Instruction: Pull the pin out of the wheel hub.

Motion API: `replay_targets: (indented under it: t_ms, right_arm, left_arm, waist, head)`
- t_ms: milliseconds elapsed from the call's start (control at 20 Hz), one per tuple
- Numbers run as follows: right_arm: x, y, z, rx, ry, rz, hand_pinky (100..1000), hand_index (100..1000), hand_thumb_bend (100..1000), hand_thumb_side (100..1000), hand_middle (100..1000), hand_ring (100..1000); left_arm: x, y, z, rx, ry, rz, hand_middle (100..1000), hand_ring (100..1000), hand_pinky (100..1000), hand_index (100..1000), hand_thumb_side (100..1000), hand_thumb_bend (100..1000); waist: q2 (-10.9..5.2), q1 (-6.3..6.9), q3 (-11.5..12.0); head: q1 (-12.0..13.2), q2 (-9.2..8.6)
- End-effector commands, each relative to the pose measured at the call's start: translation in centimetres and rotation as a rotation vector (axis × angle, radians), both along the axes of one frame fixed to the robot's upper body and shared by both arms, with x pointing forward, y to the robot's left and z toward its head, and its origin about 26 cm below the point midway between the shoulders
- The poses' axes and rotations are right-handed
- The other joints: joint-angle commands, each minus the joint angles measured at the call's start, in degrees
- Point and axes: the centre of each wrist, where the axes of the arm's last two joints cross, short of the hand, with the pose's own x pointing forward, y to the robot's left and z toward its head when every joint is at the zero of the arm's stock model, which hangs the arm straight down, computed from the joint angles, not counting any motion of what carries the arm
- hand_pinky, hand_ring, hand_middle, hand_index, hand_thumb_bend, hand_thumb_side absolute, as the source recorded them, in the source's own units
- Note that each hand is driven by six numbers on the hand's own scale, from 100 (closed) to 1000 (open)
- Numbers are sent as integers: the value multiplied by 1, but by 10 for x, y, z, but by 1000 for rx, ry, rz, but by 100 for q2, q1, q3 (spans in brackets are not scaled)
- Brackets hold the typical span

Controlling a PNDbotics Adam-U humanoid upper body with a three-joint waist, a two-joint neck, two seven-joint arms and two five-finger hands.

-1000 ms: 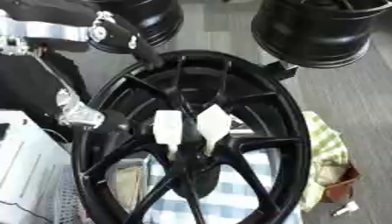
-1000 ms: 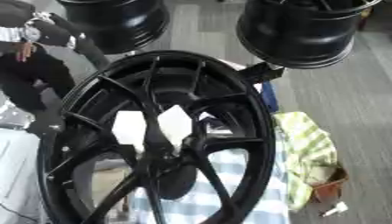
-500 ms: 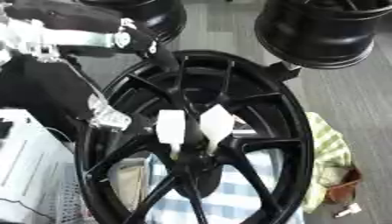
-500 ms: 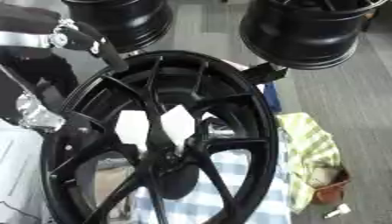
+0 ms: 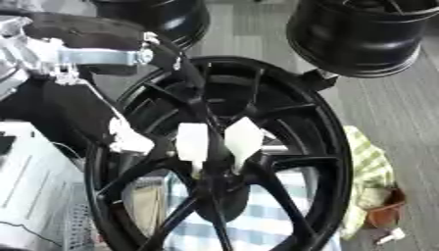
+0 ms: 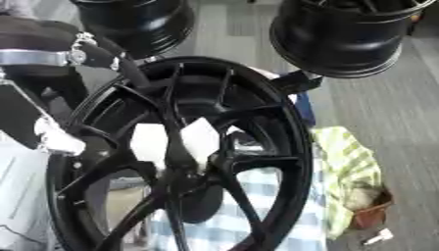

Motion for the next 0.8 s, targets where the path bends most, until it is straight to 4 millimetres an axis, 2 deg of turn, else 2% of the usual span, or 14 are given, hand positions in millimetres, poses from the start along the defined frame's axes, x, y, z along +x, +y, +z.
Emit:
replay_targets:
  t_ms: [50, 350, 800]
  right_arm:
    - [-3, -1, 6, 1, -11, -27, 731, 714, 188, 313, 625, 616]
    - [-2, -1, 5, 11, -3, -21, 731, 714, 188, 315, 626, 616]
    - [0, -1, 1, 23, 13, -13, 730, 714, 181, 329, 626, 615]
  left_arm:
    - [-1, 6, 1, -20, -49, 10, 798, 867, 870, 918, 528, 429]
    - [0, 5, -10, -27, -35, -11, 803, 873, 877, 922, 565, 443]
    - [0, 1, -26, 2, -6, 66, 778, 856, 859, 895, 649, 488]
  waist:
    - [-76, -13, -3]
    - [-43, -31, -9]
    - [-34, -33, 2]
  head:
    - [-3, -89]
    - [-9, -116]
    - [-11, -150]
